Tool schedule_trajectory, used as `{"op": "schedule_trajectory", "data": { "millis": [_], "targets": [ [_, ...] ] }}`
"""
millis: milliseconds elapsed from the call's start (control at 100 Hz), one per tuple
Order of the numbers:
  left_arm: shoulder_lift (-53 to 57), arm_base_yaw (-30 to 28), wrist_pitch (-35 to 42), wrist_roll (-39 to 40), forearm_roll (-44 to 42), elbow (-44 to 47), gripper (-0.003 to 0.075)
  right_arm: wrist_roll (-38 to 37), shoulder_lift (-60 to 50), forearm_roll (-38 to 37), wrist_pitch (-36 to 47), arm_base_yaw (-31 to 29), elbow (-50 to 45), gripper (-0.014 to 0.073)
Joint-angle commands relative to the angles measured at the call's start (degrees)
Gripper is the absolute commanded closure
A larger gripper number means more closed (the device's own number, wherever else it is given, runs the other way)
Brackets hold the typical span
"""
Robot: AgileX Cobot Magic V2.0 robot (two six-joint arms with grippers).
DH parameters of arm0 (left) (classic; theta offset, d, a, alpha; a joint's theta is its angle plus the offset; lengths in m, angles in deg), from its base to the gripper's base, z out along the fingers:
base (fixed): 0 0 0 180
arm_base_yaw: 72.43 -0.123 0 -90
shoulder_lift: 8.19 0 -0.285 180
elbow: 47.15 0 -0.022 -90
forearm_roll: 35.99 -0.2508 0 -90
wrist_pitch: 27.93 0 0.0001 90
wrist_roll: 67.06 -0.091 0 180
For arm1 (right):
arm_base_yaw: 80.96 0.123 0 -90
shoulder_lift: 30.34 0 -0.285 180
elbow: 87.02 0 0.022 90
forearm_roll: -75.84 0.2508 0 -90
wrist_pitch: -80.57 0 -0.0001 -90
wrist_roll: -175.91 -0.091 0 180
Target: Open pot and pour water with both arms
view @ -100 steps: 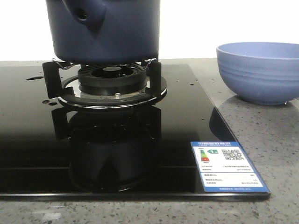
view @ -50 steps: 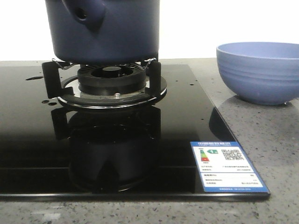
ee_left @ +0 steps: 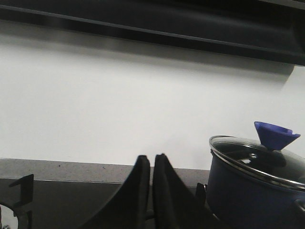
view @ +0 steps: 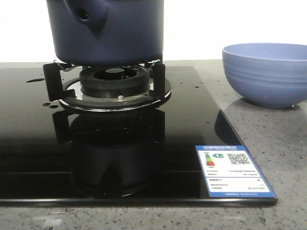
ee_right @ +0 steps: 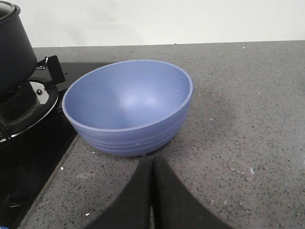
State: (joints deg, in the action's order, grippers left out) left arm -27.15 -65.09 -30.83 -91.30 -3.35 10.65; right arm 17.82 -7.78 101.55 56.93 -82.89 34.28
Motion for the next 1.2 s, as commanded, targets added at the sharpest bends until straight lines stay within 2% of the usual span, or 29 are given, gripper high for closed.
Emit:
{"op": "schedule_trajectory", "data": {
  "millis": [0, 120, 220, 300, 450, 550, 730, 800, 1190],
  "targets": [
    [-0.7, 0.0, 2.9, 0.0, 0.7, -1.6, 0.0741, 0.6, 0.3, 0.8, 3.6, -0.3, 1.5, 0.0657],
    [-0.7, 0.0, 2.9, 0.0, -0.6, -1.6, 0.0741, 0.6, 0.3, 0.8, 3.6, -0.3, 1.5, 0.0657],
    [-0.7, -0.3, 2.0, 2.0, -12.4, -1.6, 0.0741, 0.6, 0.3, 0.8, 3.6, -0.3, 1.5, 0.0657],
    [-0.7, -2.4, 0.7, 10.7, -21.5, -0.9, 0.0741, 0.6, 0.3, 0.8, 3.6, -0.3, 1.5, 0.0657],
    [1.7, -8.4, 0.8, 21.7, -28.6, 4.6, 0.0741, 0.6, 0.3, 0.8, 3.6, -0.3, 1.5, 0.0657],
    [5.8, -9.2, 0.8, 32.9, -37.6, 9.9, 0.0741, 0.6, 0.3, 0.8, 3.6, -0.3, 1.5, 0.0657],
    [11.4, -8.7, 1.9, 33.5, -32.3, 18.5, 0.0741, 0.6, 0.3, 0.8, 3.6, -0.3, 1.5, 0.0657],
    [13.1, -8.7, 4.8, 33.4, -31.6, 21.5, 0.0741, 0.6, 0.3, 0.8, 3.6, -0.3, 1.5, 0.0657],
    [13.0, -6.7, -1.0, 33.1, -27.4, 21.3, 0.0741, 0.6, 0.2, 0.8, 3.5, -0.3, 1.5, 0.0657]
  ]
}}
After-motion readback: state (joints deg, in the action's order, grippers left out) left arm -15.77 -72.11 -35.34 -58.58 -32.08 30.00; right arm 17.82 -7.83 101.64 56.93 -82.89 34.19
